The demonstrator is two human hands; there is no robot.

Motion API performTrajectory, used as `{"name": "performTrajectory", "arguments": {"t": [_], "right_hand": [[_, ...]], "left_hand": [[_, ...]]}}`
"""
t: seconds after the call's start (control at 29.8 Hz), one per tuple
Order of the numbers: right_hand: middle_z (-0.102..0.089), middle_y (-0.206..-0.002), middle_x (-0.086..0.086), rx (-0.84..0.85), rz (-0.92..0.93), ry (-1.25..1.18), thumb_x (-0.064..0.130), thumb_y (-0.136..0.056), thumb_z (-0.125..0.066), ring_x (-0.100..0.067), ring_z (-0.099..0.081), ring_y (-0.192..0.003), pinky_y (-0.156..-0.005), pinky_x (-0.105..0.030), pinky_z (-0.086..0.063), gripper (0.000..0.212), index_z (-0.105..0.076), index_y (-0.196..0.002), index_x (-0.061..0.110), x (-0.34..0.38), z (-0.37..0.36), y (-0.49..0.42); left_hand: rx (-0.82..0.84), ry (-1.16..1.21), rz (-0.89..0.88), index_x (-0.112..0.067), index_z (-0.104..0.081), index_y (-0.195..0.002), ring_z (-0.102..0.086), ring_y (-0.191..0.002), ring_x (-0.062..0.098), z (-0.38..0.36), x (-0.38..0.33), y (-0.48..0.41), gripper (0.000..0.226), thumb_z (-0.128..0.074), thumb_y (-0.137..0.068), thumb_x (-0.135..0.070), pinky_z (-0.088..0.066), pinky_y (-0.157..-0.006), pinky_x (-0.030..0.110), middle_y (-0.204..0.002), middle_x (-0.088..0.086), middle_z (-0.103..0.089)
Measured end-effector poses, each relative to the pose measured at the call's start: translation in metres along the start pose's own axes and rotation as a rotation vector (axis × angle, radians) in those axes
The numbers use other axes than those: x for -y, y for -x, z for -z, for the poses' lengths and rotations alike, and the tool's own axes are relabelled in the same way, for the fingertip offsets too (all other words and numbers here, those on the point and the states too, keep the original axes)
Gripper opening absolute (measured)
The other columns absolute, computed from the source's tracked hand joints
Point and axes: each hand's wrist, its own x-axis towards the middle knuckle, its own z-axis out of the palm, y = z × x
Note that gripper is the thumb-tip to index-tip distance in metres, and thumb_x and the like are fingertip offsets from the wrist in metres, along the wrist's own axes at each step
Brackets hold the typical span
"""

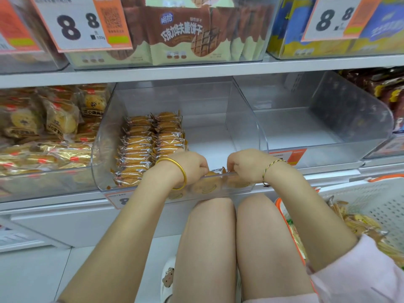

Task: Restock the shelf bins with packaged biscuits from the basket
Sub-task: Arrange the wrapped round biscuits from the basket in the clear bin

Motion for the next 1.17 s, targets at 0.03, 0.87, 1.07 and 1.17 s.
{"name": "performTrajectory", "arguments": {"t": [0.03, 0.87, 1.07, 1.17], "right_hand": [[-0.058, -0.122, -0.011, -0.012, -0.003, -0.022, 0.008, -0.095, -0.034, -0.028, -0.051, -0.112, -0.088, -0.029, -0.041, 0.033, -0.057, -0.118, 0.01, 0.001, -0.001, 0.001], [-0.059, -0.114, -0.008, -0.219, 0.03, 0.148, 0.005, -0.087, -0.049, -0.031, -0.058, -0.103, -0.07, -0.033, -0.043, 0.039, -0.043, -0.124, 0.013, 0.0, -0.033, 0.009], [-0.059, -0.113, -0.009, -0.235, 0.039, 0.104, 0.007, -0.086, -0.051, -0.03, -0.057, -0.102, -0.073, -0.034, -0.047, 0.037, -0.046, -0.122, 0.013, -0.005, -0.032, 0.008], [-0.058, -0.114, -0.008, -0.269, 0.029, 0.091, 0.004, -0.087, -0.05, -0.029, -0.057, -0.104, -0.074, -0.033, -0.047, 0.036, -0.047, -0.121, 0.014, -0.006, -0.035, 0.008]], "left_hand": [[-0.02, 0.028, 0.022, -0.023, -0.062, -0.114, -0.041, -0.121, 0.026, -0.003, -0.002, 0.001, 0.034, -0.034, -0.099, -0.037, -0.035, -0.096, 0.031, -0.119, 0.001, -0.059], [-0.146, -0.045, -0.03, -0.029, -0.048, -0.128, -0.037, -0.118, 0.025, -0.023, -0.003, 0.014, 0.042, -0.054, -0.087, -0.038, -0.033, -0.09, 0.032, -0.115, 0.002, -0.059], [-0.18, -0.08, -0.023, -0.024, -0.053, -0.12, -0.038, -0.112, 0.025, -0.022, -0.008, 0.014, 0.038, -0.053, -0.086, -0.044, -0.033, -0.087, 0.032, -0.104, 0.004, -0.058], [-0.18, -0.06, -0.017, -0.023, -0.053, -0.118, -0.039, -0.112, 0.026, -0.023, -0.01, 0.013, 0.036, -0.054, -0.087, -0.041, -0.032, -0.086, 0.032, -0.104, 0.005, -0.057]]}}
